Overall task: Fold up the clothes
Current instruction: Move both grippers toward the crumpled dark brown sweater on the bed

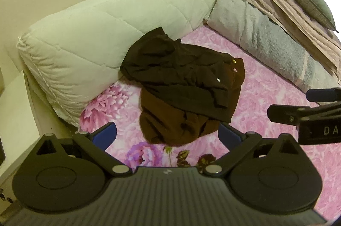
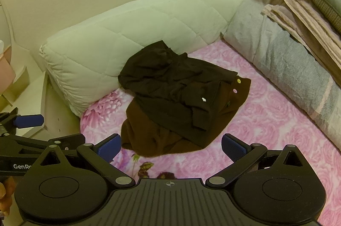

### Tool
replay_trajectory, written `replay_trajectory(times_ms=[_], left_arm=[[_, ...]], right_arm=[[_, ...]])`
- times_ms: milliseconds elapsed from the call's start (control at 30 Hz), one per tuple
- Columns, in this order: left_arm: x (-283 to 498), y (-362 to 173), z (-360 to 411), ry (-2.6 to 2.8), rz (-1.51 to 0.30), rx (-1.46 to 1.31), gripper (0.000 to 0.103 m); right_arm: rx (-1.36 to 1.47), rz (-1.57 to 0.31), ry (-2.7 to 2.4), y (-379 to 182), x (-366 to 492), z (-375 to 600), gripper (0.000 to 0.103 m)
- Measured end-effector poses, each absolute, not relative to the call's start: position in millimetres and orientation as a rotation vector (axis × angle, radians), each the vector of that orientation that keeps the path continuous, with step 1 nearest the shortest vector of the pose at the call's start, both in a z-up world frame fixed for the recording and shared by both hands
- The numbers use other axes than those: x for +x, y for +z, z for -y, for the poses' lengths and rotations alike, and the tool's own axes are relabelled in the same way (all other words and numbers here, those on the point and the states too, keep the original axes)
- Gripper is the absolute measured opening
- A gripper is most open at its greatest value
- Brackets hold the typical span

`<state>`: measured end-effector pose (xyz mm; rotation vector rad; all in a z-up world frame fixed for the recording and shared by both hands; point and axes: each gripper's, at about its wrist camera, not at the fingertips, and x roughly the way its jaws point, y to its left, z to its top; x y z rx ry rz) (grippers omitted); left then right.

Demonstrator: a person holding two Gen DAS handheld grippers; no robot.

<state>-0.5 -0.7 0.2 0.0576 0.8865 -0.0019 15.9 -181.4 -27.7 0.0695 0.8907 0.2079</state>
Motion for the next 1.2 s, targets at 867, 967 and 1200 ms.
replay_trajectory(times_ms=[867, 967, 1200], left_arm=[[-8, -8, 1, -0.020, -0.926, 0.023, 0.099], [-9, -9, 1, -0.020, -0.927, 0.024, 0.099], [-10, -9, 3, -0.021, -0.932, 0.032, 0.099]], right_arm=[[0.077, -0.903, 0.202, -35, 12, 184, 0.103], [0.076, -0.905, 0.203, -35, 11, 183, 0.103], [0.078, -0.914, 0.203, -37, 10, 184, 0.103]])
